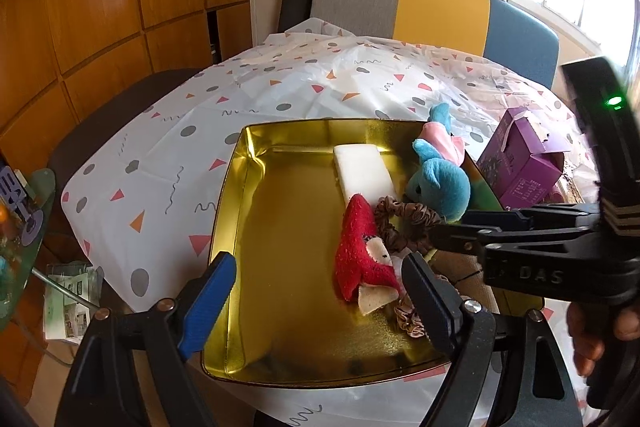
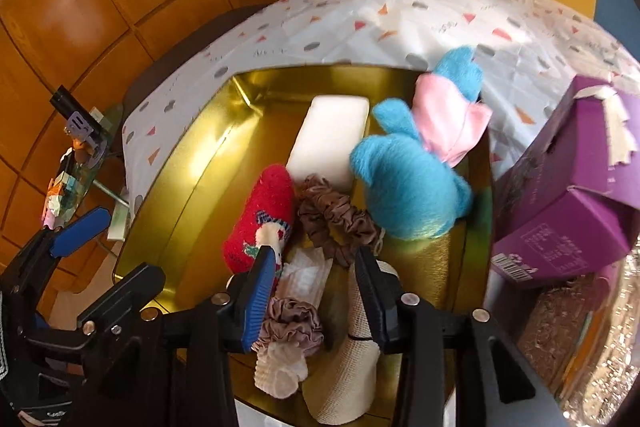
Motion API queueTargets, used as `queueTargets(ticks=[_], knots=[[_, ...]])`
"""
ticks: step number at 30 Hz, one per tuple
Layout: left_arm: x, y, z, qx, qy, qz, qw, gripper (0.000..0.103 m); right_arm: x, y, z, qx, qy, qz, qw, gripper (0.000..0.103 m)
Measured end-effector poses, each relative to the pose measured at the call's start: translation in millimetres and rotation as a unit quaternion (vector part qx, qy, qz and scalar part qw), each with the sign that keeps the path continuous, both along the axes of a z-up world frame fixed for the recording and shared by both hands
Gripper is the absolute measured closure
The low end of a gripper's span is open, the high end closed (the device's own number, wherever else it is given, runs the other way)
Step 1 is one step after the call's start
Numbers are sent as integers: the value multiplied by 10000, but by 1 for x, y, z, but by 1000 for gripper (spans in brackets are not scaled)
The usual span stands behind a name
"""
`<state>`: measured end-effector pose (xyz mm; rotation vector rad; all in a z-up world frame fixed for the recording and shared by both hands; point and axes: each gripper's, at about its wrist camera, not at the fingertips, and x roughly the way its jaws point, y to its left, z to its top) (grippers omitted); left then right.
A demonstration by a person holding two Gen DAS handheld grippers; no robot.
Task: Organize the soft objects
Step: 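Open the right tool to release the scrunchie into the tray, then move the left tool to the pile and grasp the white glove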
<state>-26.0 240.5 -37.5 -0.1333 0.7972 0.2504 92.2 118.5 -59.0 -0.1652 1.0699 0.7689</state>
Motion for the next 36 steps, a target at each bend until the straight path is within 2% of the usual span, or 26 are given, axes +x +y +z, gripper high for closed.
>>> queueTargets(ticks=[6,12,18,22,28,31,36], knots=[[-1,-7,7,103,-95,-110,9998,18,-14,-19,30,89,-600,-133,9981,61],[-1,-18,13,206,-160,-253,9993,18,-23,-56,61,281,-1136,-399,9923,61],[1,-34,21,312,-225,-488,9981,18,-24,-116,84,406,-1510,-1010,9825,61],[5,-53,30,409,-336,-794,9954,18,-24,-168,95,407,-1712,-1615,9711,61],[11,-89,42,547,-432,-1310,9889,17,-15,-256,100,207,-1865,-2787,9419,61],[14,-107,45,615,-453,-1538,9851,17,-10,-303,95,97,-1863,-3418,9211,61],[16,-133,49,749,-482,-1834,9790,18,-5,-376,75,-29,-1768,-4428,8790,61]])
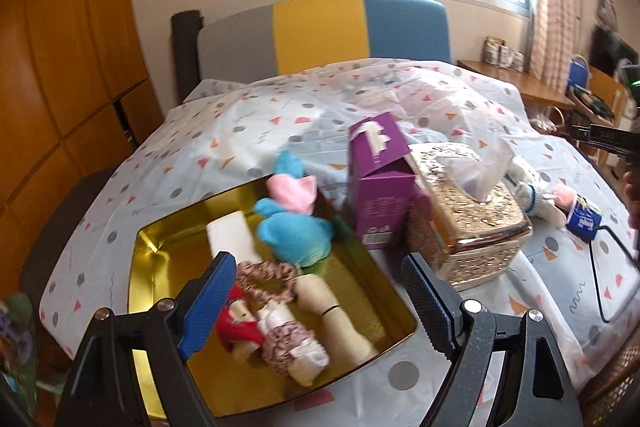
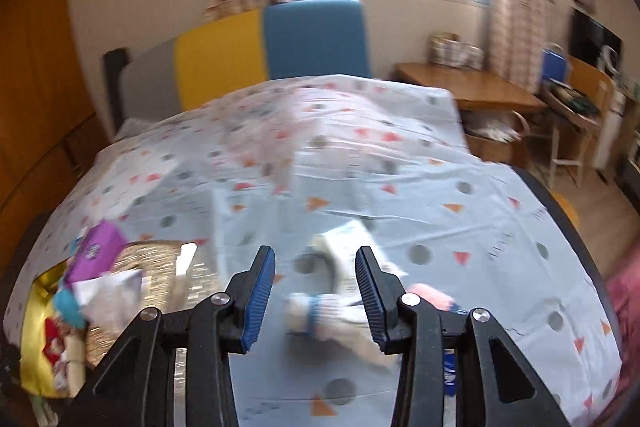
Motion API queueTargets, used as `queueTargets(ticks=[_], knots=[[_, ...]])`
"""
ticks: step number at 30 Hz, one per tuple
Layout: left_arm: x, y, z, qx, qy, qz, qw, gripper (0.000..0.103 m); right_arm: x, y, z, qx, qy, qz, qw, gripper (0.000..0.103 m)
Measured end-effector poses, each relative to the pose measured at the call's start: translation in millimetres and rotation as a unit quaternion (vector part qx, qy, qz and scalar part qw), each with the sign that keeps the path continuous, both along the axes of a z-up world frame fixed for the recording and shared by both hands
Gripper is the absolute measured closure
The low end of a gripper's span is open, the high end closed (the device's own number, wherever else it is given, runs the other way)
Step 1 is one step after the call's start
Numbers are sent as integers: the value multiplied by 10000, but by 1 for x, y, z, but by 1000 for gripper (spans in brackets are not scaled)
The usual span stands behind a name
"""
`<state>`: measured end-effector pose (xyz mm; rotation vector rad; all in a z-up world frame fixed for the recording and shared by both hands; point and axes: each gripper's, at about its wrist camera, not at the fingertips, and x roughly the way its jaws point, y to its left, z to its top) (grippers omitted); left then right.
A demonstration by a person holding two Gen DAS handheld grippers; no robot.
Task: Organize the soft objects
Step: 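Move the left tool to the pile and grasp the white glove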
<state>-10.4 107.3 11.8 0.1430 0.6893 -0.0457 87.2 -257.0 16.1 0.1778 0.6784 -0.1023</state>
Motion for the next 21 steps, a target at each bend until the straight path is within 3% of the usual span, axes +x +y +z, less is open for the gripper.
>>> queueTargets(ticks=[8,21], knots=[[10,-33,5,191,-6,-371,9991,18,-11,-76,-46,540,323,-1135,9915,61],[32,-110,18,369,-49,-1255,9914,17,-19,-102,-52,1125,370,-1509,9814,61]])
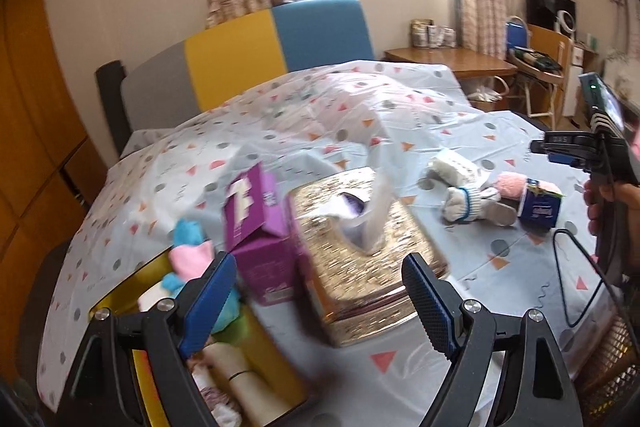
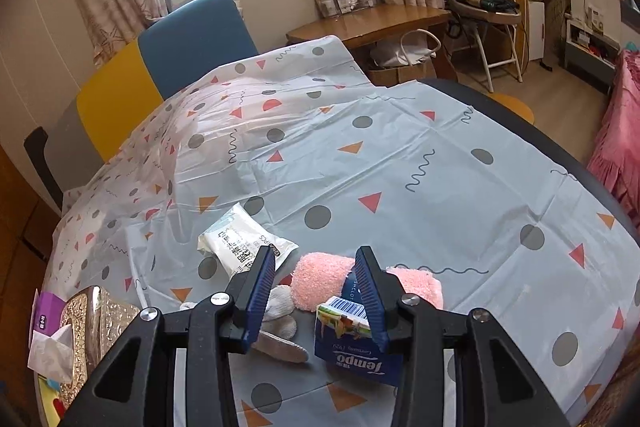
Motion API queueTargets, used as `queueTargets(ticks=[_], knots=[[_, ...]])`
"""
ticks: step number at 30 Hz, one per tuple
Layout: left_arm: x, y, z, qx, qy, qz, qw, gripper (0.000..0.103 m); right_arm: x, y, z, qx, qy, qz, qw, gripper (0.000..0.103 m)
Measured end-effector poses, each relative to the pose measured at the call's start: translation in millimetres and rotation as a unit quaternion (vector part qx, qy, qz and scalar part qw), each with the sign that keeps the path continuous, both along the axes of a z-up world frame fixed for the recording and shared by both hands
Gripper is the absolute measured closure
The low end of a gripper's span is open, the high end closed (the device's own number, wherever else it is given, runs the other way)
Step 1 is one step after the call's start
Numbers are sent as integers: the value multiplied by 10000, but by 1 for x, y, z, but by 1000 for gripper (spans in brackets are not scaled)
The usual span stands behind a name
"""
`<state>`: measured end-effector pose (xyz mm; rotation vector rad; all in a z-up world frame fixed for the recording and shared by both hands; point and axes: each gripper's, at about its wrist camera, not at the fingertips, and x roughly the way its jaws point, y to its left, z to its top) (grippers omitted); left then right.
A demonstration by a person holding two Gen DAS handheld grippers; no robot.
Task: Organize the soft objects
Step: 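Move the left tool to the pile and grasp the white glove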
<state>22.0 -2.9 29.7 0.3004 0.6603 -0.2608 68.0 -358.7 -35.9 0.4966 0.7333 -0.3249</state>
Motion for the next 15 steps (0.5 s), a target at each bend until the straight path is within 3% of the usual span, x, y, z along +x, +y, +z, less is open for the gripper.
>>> queueTargets(ticks=[15], knots=[[26,-80,1,-13,217,-750,9969,18,-3,-12,-7,370,117,-205,9990,61]])
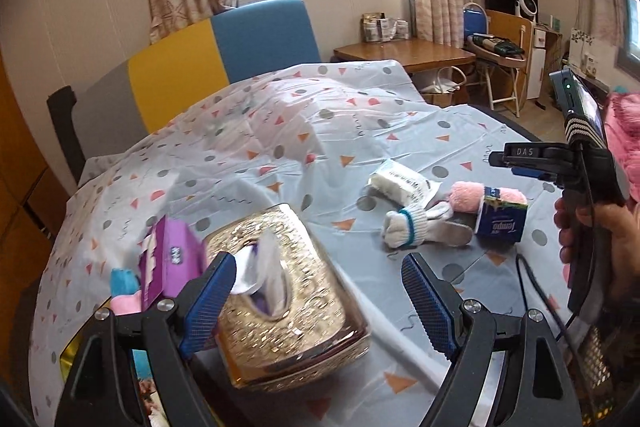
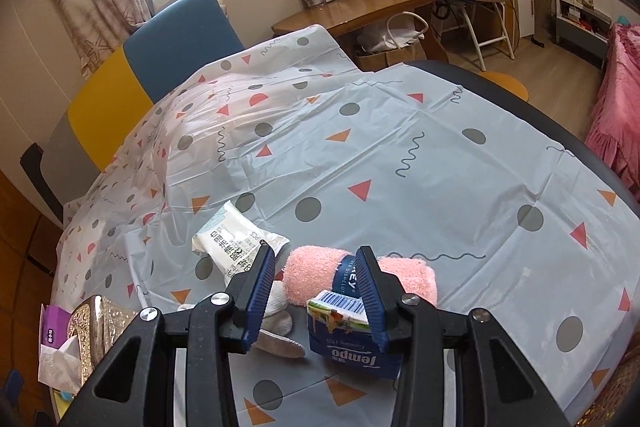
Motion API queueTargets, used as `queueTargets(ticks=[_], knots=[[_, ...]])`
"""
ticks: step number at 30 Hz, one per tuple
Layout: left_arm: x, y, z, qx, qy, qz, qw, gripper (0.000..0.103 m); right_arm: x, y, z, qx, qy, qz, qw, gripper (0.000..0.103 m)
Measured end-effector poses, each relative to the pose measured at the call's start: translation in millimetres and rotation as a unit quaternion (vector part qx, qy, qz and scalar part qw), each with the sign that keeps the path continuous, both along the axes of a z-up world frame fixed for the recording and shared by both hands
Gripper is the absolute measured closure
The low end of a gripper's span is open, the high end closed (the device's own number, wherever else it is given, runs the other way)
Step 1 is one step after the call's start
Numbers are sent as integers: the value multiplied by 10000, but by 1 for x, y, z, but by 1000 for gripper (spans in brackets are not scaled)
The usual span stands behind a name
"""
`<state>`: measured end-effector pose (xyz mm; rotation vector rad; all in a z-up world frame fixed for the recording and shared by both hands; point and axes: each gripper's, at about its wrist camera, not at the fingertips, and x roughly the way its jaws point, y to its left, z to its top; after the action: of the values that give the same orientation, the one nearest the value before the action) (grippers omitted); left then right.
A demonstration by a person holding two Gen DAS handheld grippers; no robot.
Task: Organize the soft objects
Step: 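Move the left tool to the pile and grasp the white glove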
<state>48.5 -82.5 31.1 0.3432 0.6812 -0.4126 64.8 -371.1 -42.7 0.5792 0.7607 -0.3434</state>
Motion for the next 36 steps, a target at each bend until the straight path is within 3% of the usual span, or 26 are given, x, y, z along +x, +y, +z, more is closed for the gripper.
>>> queueTargets(ticks=[8,14,17,25,26,27,30,36], knots=[[25,-51,-19,-100,552,-280,9980,21,-4,-13,-6,352,40,-212,9991,61],[42,-108,-59,735,678,-858,9913,21,-5,-13,-4,440,-22,-168,9989,61],[53,-133,-80,1213,646,-1145,9839,12,-5,-14,-4,489,-32,-164,9987,61],[76,-170,-130,2056,715,-1426,9655,12,-6,-20,-10,761,1,-202,9969,61],[77,-173,-136,2131,695,-1472,9634,14,-5,-20,-11,781,-6,-191,9968,61],[78,-176,-140,2179,713,-1477,9621,28,-5,-20,-11,782,-6,-187,9968,61],[81,-172,-144,2111,706,-1370,9652,50,-5,-21,-11,772,21,-201,9968,61],[65,-153,-134,1735,892,-1335,9717,59,-4,-22,-13,808,37,-216,9965,61]])
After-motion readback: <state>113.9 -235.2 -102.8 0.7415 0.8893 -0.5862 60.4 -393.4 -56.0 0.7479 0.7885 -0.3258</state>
